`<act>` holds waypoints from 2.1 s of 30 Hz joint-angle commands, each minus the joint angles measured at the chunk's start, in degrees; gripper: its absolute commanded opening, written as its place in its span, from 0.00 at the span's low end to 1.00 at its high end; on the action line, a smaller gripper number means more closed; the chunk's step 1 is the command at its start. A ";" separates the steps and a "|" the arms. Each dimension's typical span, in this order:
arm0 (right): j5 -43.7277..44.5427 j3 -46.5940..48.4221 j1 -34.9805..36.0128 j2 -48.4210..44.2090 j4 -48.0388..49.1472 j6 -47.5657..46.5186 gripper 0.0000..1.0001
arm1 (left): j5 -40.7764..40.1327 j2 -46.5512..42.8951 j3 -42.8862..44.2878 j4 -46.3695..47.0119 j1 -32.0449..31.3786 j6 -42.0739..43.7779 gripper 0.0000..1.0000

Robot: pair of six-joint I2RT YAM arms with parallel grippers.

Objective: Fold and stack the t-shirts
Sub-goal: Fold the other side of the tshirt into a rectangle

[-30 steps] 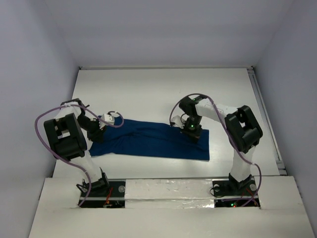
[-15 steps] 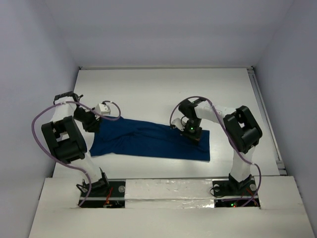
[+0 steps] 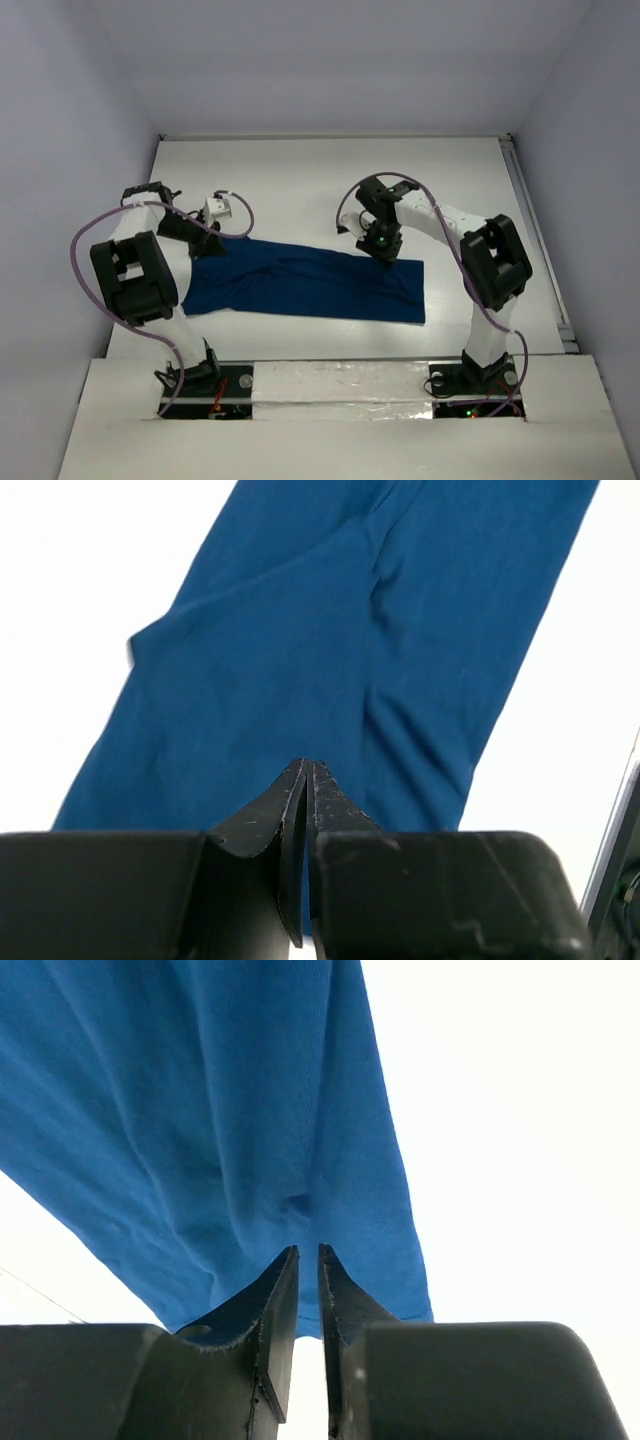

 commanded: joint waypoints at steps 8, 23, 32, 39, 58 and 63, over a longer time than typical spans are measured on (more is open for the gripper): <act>-4.02 2.49 4.10 -1.59 0.95 1.33 0.00 | 6.12 3.19 -1.04 -0.57 -1.77 -2.33 0.00; -9.03 1.87 6.29 1.57 3.76 2.64 0.00 | -5.21 3.45 -10.09 15.34 -3.44 -16.39 0.00; -5.97 3.53 11.12 2.45 5.08 3.43 0.17 | -10.22 3.19 -13.78 15.52 -3.44 -14.20 0.00; -5.61 5.21 11.65 4.30 3.85 3.43 0.18 | -12.59 2.57 -13.70 13.94 -1.25 -11.56 0.00; 10.72 1.44 12.89 2.20 10.26 6.51 0.23 | -13.65 4.68 -11.76 11.83 0.60 -9.01 0.00; 15.30 -1.90 12.36 -3.78 11.23 8.88 0.29 | -13.57 5.21 -11.32 11.92 0.60 -8.66 0.00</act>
